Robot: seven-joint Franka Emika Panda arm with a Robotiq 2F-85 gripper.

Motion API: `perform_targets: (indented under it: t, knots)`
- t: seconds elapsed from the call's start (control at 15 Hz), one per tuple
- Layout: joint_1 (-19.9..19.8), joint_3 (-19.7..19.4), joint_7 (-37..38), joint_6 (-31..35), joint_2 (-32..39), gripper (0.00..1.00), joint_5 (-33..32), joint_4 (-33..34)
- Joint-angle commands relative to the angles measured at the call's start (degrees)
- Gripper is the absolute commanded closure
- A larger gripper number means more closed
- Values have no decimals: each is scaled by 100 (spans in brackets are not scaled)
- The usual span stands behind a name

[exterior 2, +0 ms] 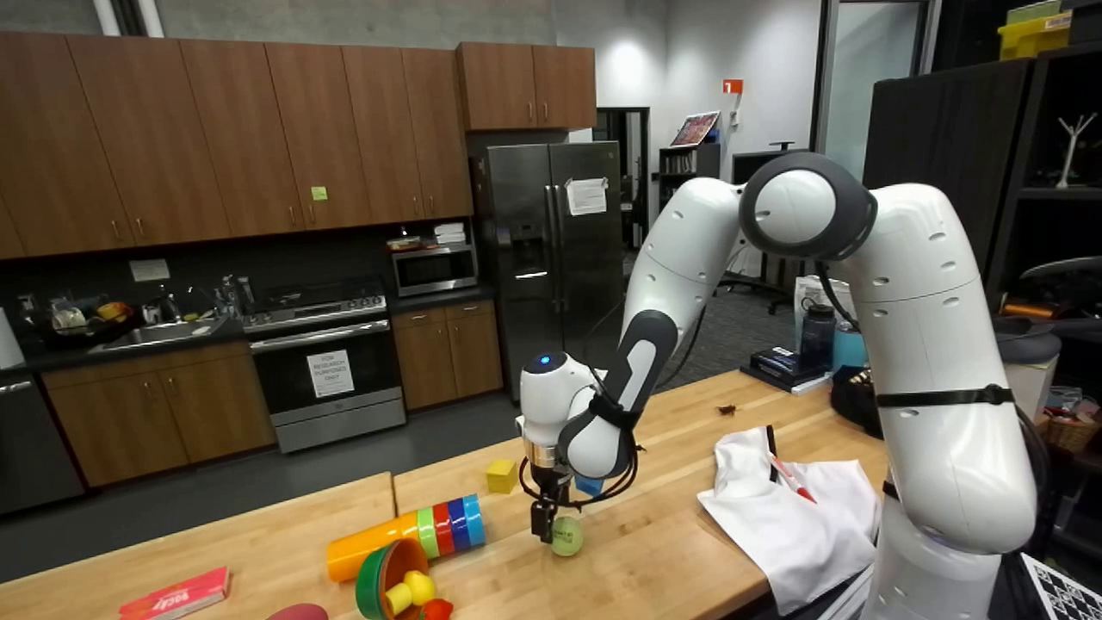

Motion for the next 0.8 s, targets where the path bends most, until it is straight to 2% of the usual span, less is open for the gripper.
perform_targets:
  t: [0.0,0.13,0.4,0.47,0.6,0.67,0.73]
  knots:
    - [217,-54,63,-25,-258,0,-434,-23]
    - [263,48,-16,-36,-259,0,-494,55]
    - [147,562,-621,-77,-126,0,41,262]
    - [83,724,-852,-123,-102,0,274,286]
    - [-289,1381,-1847,-486,-24,0,1452,308]
    - [-363,1537,-2155,-700,2,0,1797,365]
    - [-382,1601,-2344,-881,-10,25,1970,389]
